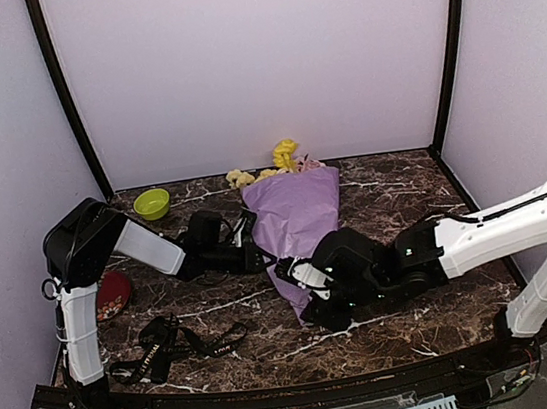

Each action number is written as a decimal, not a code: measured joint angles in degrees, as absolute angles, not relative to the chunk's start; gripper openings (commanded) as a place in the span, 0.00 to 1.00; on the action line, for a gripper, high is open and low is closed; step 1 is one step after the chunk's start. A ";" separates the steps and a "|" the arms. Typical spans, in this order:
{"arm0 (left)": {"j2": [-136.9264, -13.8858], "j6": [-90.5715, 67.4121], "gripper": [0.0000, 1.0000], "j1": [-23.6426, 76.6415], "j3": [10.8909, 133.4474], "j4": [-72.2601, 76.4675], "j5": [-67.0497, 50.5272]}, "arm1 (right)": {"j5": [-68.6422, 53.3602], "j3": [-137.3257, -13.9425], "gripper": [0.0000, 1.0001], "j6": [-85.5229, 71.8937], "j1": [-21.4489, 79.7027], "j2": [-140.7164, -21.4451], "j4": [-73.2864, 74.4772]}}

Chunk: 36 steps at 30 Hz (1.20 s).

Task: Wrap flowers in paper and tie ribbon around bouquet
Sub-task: Fold the two-thirds-folded wrapping paper at the center of the board, then press the fold line on the folded wrapping paper.

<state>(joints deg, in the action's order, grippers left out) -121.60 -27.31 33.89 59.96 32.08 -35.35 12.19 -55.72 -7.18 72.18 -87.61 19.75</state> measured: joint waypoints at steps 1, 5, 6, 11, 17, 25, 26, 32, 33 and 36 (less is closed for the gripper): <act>-121.60 -27.29 0.00 33.89 59.96 32.08 -35.35 | 10.20 -55.55 0.49 -7.20 71.57 -85.56 18.55; -121.62 -27.20 0.00 33.89 59.96 32.14 -35.48 | 6.85 -55.24 0.39 -8.88 66.43 -84.86 13.19; -121.64 -27.18 0.00 33.87 59.96 32.18 -35.51 | 6.61 -55.53 0.36 -9.15 65.17 -86.30 12.34; -121.78 -27.20 0.00 33.85 59.94 32.62 -35.55 | 7.29 -61.93 0.22 -10.52 62.19 -100.73 12.16; -122.04 -27.24 0.00 33.85 59.90 33.56 -35.90 | 7.25 -61.08 0.14 -11.60 62.24 -105.67 12.43; -122.28 -26.06 0.00 34.26 61.23 30.94 -37.43 | 4.03 -50.37 0.15 -14.02 62.19 -97.01 8.34; -122.32 -25.82 0.00 34.28 61.58 30.24 -37.45 | 3.38 -49.47 0.15 -14.15 62.19 -95.96 8.32; -122.69 -24.38 0.00 34.26 63.53 27.20 -36.95 | -1.21 -44.95 0.17 -13.72 62.26 -91.48 10.92; -122.69 -24.18 0.00 34.26 63.64 26.94 -36.82 | -1.54 -44.66 0.17 -13.37 62.30 -90.65 12.43; -122.69 -23.73 0.00 34.28 63.68 26.76 -36.40 | -2.17 -44.86 0.16 -11.73 62.24 -87.42 16.16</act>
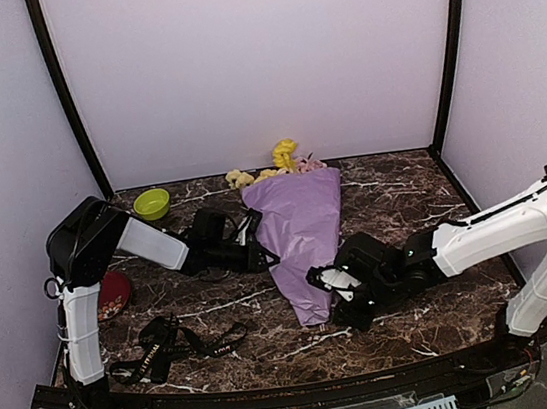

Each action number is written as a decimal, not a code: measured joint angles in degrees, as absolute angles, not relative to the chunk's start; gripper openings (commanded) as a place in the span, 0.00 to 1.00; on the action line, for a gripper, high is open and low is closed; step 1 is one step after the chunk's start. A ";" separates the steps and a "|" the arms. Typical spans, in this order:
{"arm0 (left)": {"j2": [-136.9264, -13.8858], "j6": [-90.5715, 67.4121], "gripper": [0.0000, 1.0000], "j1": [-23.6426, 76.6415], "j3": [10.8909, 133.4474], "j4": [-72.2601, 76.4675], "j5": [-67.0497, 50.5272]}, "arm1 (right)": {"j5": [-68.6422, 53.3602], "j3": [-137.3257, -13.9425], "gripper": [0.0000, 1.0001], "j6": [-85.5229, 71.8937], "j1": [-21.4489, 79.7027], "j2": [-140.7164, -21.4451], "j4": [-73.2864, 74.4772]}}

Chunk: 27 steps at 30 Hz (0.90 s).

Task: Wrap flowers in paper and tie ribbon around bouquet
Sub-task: Press the fold line on the folded wrapping paper.

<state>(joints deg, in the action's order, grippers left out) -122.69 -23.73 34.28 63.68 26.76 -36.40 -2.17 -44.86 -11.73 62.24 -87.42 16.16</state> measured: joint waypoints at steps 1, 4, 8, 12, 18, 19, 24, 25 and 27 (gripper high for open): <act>-122.69 -23.57 0.00 34.28 63.68 26.72 -36.36 | -2.39 -45.34 0.16 -11.22 62.13 -86.52 16.91; -122.69 -23.29 0.00 34.30 63.68 26.72 -36.18 | -3.46 -48.45 0.12 -10.55 61.82 -86.06 17.58; -122.69 -23.11 0.00 34.39 63.68 26.72 -36.05 | -3.73 -55.55 0.00 -9.98 61.43 -90.80 15.44; -122.69 -23.07 0.00 34.41 63.68 26.74 -35.88 | -2.07 -63.13 0.00 -9.93 60.90 -101.14 14.28; -122.67 -22.59 0.00 34.46 63.68 26.65 -35.38 | -1.69 -62.19 0.00 -9.96 60.62 -106.26 14.46; -122.67 -22.50 0.00 34.48 63.68 26.65 -35.27 | -1.89 -61.04 0.00 -10.15 60.64 -105.54 13.93; -122.67 -21.91 0.00 34.68 63.68 26.55 -34.54 | -4.32 -53.82 0.00 -12.25 60.90 -100.53 12.16; -122.67 -21.74 0.00 34.68 63.68 26.52 -34.54 | -4.75 -52.69 0.00 -12.67 61.04 -99.81 12.40; -122.67 -21.39 0.00 34.68 63.70 26.50 -34.52 | -5.82 -50.43 0.00 -13.61 61.28 -97.82 12.51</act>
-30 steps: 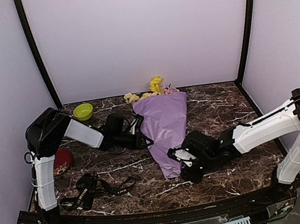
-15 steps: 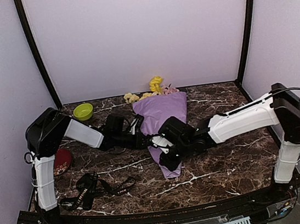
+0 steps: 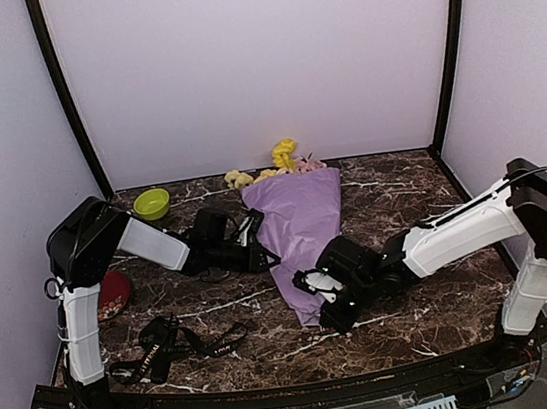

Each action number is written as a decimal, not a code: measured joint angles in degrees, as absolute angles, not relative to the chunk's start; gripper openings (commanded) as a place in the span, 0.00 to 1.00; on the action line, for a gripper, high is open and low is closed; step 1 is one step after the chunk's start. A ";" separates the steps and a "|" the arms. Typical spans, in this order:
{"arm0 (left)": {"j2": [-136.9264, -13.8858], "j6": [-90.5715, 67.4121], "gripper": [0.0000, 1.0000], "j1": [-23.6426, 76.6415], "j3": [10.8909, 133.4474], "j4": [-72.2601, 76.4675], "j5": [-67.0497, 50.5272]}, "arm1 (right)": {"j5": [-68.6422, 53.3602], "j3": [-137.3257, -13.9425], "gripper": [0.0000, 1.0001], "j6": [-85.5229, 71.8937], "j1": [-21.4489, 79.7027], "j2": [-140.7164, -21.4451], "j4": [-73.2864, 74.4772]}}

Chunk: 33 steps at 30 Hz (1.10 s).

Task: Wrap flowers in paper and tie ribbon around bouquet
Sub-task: Press the fold line on the folded wrapping paper.

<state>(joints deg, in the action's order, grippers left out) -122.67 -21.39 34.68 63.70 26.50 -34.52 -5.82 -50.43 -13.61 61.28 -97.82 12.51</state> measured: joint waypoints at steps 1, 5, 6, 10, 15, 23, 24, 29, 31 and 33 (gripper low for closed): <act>-122.67 -21.32 0.00 34.68 63.70 26.50 -34.52 | -6.28 -49.41 0.00 -13.93 61.43 -96.66 12.95; -122.67 -21.08 0.00 34.68 63.70 26.50 -34.39 | -7.68 -47.59 0.00 -14.15 61.47 -91.90 16.99; -122.67 -21.06 0.00 34.68 63.70 26.50 -34.39 | -7.97 -47.83 0.00 -14.04 61.41 -90.37 17.91; -122.67 -21.08 0.00 34.68 63.70 26.52 -34.39 | -8.97 -52.05 0.00 -13.54 60.10 -88.62 18.41; -122.67 -21.08 0.00 34.68 63.72 26.52 -34.39 | -7.29 -60.38 0.00 -13.06 57.49 -95.70 16.16; -122.67 -21.08 0.00 34.68 63.70 26.52 -34.26 | -3.79 -59.61 0.00 -12.56 56.97 -104.31 17.19; -122.67 -21.08 0.00 34.72 63.70 26.48 -34.22 | -3.79 -58.48 0.00 -12.75 57.01 -103.44 16.45; -122.67 -20.67 0.00 34.92 63.70 26.46 -34.20 | -3.84 -51.59 0.00 -14.06 58.06 -97.10 15.68; -122.67 -20.53 0.00 35.00 63.70 26.44 -34.09 | -3.86 -49.63 0.00 -14.48 58.39 -94.80 16.67; -122.67 -20.53 0.00 35.05 63.72 26.44 -33.65 | -3.84 -48.21 0.00 -15.11 58.52 -92.92 19.73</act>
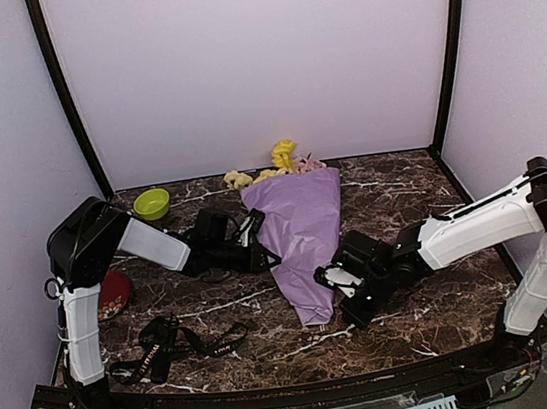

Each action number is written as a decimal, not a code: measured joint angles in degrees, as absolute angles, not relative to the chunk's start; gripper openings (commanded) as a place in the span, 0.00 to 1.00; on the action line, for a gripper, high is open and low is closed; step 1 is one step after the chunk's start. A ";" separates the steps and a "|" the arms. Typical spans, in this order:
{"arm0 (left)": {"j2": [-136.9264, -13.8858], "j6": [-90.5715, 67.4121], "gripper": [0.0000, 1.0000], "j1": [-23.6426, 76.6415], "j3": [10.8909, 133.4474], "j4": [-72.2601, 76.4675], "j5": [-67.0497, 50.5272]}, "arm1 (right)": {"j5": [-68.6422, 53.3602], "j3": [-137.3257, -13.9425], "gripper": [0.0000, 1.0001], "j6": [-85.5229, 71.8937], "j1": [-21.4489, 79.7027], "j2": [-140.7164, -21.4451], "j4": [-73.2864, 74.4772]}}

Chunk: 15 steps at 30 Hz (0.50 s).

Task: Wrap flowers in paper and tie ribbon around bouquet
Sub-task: Press the fold line on the folded wrapping paper.

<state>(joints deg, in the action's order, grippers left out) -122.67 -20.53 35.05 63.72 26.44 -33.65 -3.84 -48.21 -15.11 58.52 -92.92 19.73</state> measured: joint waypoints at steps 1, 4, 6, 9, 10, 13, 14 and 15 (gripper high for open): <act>-122.67 -20.51 0.00 35.05 63.72 26.44 -33.50 | -3.81 -47.81 0.00 -15.33 58.52 -92.16 21.61; -122.67 -20.43 0.00 35.05 63.72 26.46 -33.39 | -3.53 -48.71 0.00 -15.42 58.50 -90.11 25.91; -122.67 -20.23 0.00 35.05 63.72 26.46 -33.36 | -3.38 -51.59 0.00 -15.22 58.50 -89.80 27.07; -122.67 -20.12 0.00 35.05 63.75 26.44 -33.32 | -3.51 -57.65 0.00 -14.83 58.48 -91.88 26.11; -122.67 -20.12 0.00 35.05 63.77 26.44 -33.30 | -3.66 -59.96 0.00 -14.76 58.50 -93.43 25.32; -122.67 -20.12 0.00 35.05 63.77 26.44 -33.21 | -3.70 -64.60 0.00 -14.37 58.48 -99.11 22.39; -122.67 -20.10 0.00 35.05 63.77 26.44 -33.19 | -3.64 -64.90 0.00 -14.22 58.48 -100.55 21.76; -122.67 -20.08 0.00 35.05 63.77 26.44 -33.17 | -3.64 -64.90 0.00 -14.13 58.50 -102.02 21.50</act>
<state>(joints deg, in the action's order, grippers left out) -122.67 -20.08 35.05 63.77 26.44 -33.17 -3.64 -64.90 -14.13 58.50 -102.02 21.50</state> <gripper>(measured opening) 0.005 0.004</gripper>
